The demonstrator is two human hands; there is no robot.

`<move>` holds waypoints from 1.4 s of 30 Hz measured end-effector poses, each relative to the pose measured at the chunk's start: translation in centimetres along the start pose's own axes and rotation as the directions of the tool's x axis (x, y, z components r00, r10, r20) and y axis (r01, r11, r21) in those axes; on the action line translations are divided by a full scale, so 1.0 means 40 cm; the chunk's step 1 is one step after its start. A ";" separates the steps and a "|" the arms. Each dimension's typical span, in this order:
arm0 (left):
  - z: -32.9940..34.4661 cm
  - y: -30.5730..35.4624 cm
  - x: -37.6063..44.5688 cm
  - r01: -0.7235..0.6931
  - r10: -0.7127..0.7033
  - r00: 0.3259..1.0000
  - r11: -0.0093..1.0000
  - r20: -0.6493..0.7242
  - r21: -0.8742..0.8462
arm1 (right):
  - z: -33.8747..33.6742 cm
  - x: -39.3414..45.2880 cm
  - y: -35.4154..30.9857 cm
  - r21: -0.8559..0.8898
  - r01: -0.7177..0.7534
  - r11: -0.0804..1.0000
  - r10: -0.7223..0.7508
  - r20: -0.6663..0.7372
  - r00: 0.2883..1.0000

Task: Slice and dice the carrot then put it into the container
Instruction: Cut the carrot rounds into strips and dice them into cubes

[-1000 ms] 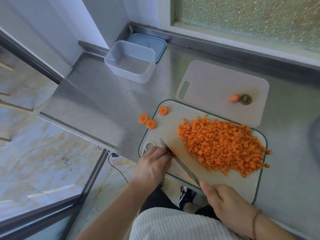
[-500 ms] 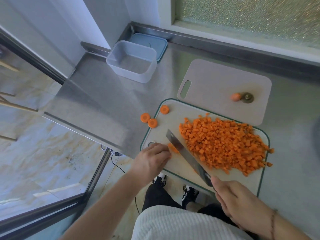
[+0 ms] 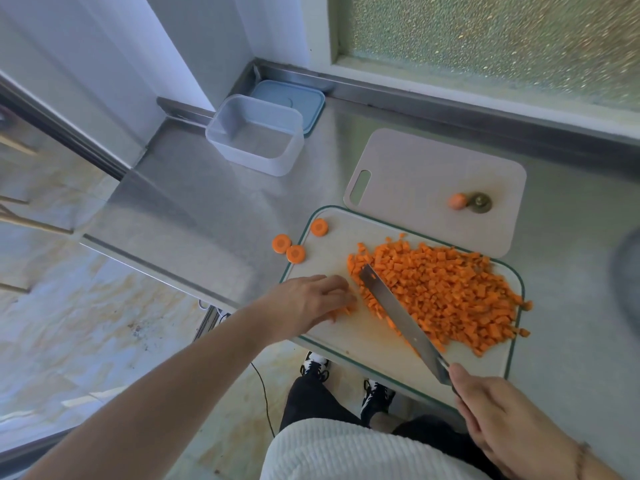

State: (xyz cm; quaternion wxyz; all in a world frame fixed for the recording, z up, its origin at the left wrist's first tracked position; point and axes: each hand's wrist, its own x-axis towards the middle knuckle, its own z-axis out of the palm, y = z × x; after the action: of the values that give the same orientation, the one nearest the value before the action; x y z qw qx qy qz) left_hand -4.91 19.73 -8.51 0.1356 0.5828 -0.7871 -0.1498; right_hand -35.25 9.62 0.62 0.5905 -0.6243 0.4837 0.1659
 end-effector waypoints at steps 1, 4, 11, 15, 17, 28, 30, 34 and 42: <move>-0.003 0.000 0.003 0.024 -0.024 1.000 1.000 -0.006 -0.013 | -0.001 0.000 0.003 0.009 -0.010 1.000 0.010 0.004 1.000; -0.008 -0.011 0.016 0.077 -0.075 0.996 0.995 0.041 -0.061 | -0.008 -0.002 0.000 0.002 0.010 1.000 -0.010 0.036 0.999; 0.018 -0.007 0.012 0.010 -0.010 1.000 1.000 -0.026 0.000 | 0.000 0.014 0.019 -0.012 -0.007 1.000 0.007 0.004 1.000; 0.057 0.021 -0.003 0.090 -0.090 0.984 0.996 -0.153 -0.006 | 0.014 0.028 0.037 -0.025 0.001 1.000 -0.001 0.001 1.000; 0.078 0.050 -0.016 0.176 -0.173 0.957 0.984 -0.234 -0.009 | 0.023 0.033 0.032 -0.069 0.037 0.997 -0.037 0.005 0.999; 0.139 0.173 0.018 0.586 -0.656 0.605 0.750 -0.452 -0.305 | 0.087 0.080 -0.037 -0.234 0.164 0.958 -0.169 -0.004 0.986; 0.140 0.175 0.020 0.588 -0.671 0.592 0.739 -0.447 -0.329 | 0.091 0.084 -0.044 -0.239 0.165 0.957 -0.166 0.017 0.986; 0.136 0.175 0.024 0.603 -0.692 0.569 0.719 -0.444 -0.347 | 0.078 0.091 -0.045 -0.209 0.179 0.962 -0.176 0.031 0.984; 0.118 0.155 -0.023 0.467 -0.458 0.712 0.875 -0.532 -0.128 | 0.059 0.079 -0.045 -0.195 0.179 0.964 -0.178 0.024 0.984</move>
State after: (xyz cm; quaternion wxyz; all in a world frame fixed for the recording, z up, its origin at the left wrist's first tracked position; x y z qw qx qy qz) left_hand -11.91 22.69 -10.43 0.3081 0.7796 -0.5452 0.0000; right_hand -31.44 10.17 -1.37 0.5403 -0.7200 0.4048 0.1610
